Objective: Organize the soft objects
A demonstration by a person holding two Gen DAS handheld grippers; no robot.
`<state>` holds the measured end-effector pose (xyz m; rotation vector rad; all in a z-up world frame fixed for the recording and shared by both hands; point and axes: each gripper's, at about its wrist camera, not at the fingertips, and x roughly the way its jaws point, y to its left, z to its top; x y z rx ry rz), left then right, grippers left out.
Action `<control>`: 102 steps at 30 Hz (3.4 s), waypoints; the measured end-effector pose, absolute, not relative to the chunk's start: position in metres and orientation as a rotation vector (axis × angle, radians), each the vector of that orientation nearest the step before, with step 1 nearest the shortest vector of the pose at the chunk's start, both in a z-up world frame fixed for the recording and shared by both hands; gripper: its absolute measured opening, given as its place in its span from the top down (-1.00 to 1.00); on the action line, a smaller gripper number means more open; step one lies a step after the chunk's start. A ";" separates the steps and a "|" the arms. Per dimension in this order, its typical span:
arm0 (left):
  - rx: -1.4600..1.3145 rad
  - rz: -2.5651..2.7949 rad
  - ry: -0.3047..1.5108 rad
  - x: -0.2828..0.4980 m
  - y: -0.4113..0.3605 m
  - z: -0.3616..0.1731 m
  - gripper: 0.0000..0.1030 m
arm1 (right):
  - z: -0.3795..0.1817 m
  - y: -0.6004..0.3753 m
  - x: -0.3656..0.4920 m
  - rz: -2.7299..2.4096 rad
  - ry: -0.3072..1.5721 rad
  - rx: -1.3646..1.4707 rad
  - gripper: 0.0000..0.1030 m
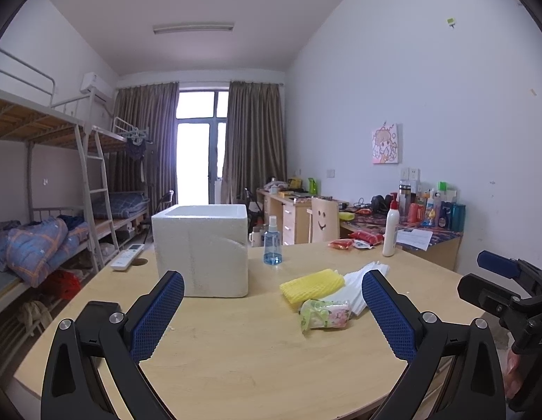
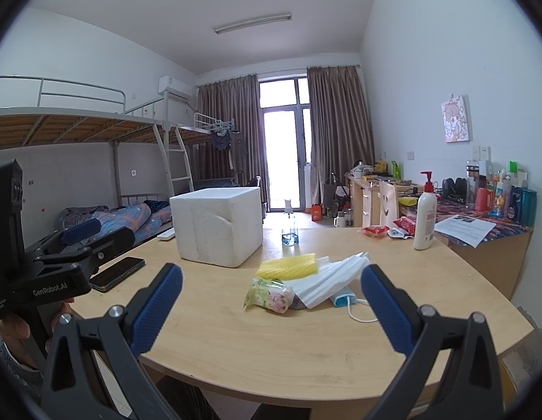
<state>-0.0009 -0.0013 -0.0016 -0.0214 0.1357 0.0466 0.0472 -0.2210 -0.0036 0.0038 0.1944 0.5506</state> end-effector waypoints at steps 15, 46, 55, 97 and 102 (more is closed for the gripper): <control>-0.016 0.056 0.150 0.001 -0.002 -0.002 -0.98 | -0.003 -0.220 0.048 0.551 0.197 0.005 -1.00; -0.033 -0.008 0.251 0.041 -0.006 -0.017 -0.98 | -0.015 -0.217 0.075 0.553 0.258 0.002 -1.00; -0.009 -0.053 0.345 0.076 -0.013 -0.030 -0.98 | -0.023 -0.212 0.101 0.531 0.322 -0.010 -1.00; -0.010 -0.333 0.766 0.215 -0.035 -0.083 -0.41 | -0.052 -0.216 0.245 0.480 0.692 0.014 -1.00; -0.027 -0.362 0.770 0.217 -0.035 -0.085 -0.01 | -0.052 -0.214 0.249 0.483 0.703 -0.004 -1.00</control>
